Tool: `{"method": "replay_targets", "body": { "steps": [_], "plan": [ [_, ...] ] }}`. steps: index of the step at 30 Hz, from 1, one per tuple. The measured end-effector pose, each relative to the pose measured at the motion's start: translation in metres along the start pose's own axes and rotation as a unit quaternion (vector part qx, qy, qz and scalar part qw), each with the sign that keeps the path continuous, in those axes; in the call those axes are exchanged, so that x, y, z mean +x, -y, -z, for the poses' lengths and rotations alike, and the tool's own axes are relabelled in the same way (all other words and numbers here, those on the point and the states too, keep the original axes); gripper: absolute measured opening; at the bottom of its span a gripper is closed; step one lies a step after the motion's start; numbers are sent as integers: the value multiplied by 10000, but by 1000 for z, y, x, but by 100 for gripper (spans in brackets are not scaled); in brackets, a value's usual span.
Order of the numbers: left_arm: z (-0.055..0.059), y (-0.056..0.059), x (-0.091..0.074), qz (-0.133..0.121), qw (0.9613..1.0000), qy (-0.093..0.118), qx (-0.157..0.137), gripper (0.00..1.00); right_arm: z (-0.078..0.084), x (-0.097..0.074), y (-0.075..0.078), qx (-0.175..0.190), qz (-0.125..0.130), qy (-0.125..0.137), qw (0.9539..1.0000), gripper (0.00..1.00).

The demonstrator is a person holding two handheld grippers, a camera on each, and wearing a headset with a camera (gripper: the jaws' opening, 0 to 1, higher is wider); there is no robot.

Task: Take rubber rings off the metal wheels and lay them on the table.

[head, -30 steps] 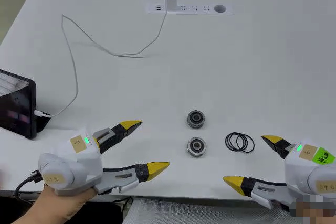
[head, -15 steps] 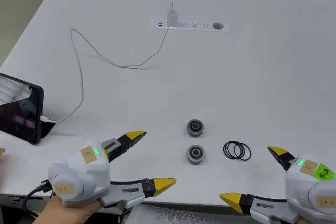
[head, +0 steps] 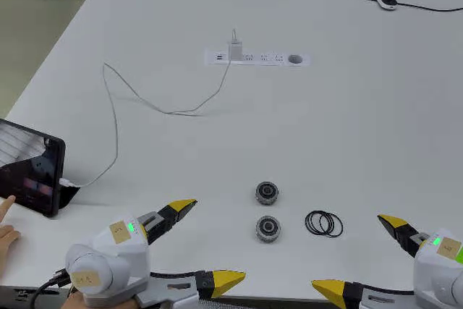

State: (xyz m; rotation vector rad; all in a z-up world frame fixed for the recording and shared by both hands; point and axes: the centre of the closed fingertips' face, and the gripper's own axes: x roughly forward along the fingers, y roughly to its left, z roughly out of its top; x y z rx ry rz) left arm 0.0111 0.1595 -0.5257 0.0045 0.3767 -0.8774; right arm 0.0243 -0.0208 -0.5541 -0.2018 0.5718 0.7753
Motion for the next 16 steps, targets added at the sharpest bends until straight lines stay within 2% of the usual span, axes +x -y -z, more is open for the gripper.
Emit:
{"method": "replay_targets", "body": {
  "steps": [5, 16],
  "plan": [
    [0, -2, -2, -43, 10000, -10, -49, 87, 8, -4, 5, 81, 30, -86, 9999, 99],
    [2, -4, -4, -86, 9999, -34, -42, 85, 8, -3, 3, 94, 0, -79, 9999, 99]
  ]
}}
